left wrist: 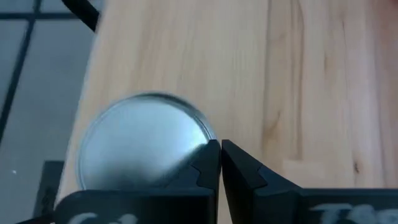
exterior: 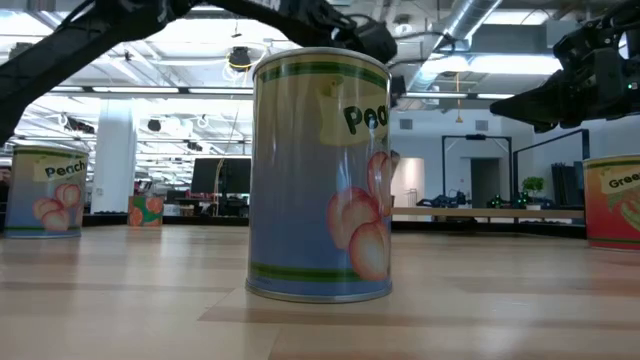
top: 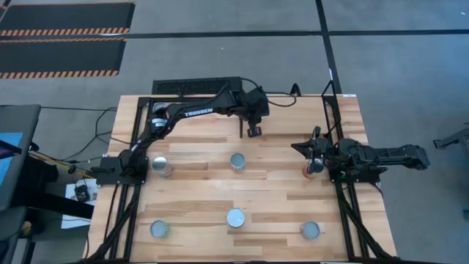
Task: Pick and place cans onto a shelf
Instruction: Put the left red can on the shelf
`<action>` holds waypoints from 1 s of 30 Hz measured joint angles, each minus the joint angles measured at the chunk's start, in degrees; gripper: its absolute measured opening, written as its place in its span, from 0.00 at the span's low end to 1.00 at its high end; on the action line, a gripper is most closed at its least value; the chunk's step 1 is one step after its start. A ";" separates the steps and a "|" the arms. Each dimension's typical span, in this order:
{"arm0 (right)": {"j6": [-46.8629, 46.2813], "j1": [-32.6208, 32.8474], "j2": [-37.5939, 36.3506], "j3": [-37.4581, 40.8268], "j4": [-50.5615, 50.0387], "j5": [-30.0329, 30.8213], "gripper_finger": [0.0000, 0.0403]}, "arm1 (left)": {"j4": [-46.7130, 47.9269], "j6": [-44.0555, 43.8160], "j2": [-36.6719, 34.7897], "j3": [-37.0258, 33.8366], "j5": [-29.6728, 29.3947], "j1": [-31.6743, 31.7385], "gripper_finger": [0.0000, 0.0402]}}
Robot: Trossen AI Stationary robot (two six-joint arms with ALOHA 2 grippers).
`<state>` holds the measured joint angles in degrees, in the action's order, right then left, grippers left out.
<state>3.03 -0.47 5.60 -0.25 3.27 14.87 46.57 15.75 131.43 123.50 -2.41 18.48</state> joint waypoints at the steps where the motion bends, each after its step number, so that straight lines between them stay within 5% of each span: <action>1: -0.01 0.01 -0.02 -0.02 0.00 -0.02 0.09 | -0.15 0.07 0.63 0.00 -0.69 0.00 0.00; 30: -0.01 0.00 0.00 0.00 0.02 0.00 0.09 | 0.06 -0.92 0.75 5.05 -4.75 0.13 0.05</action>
<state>3.02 -0.47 5.61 -0.25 3.29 14.87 46.63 14.83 132.18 128.55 -7.16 18.61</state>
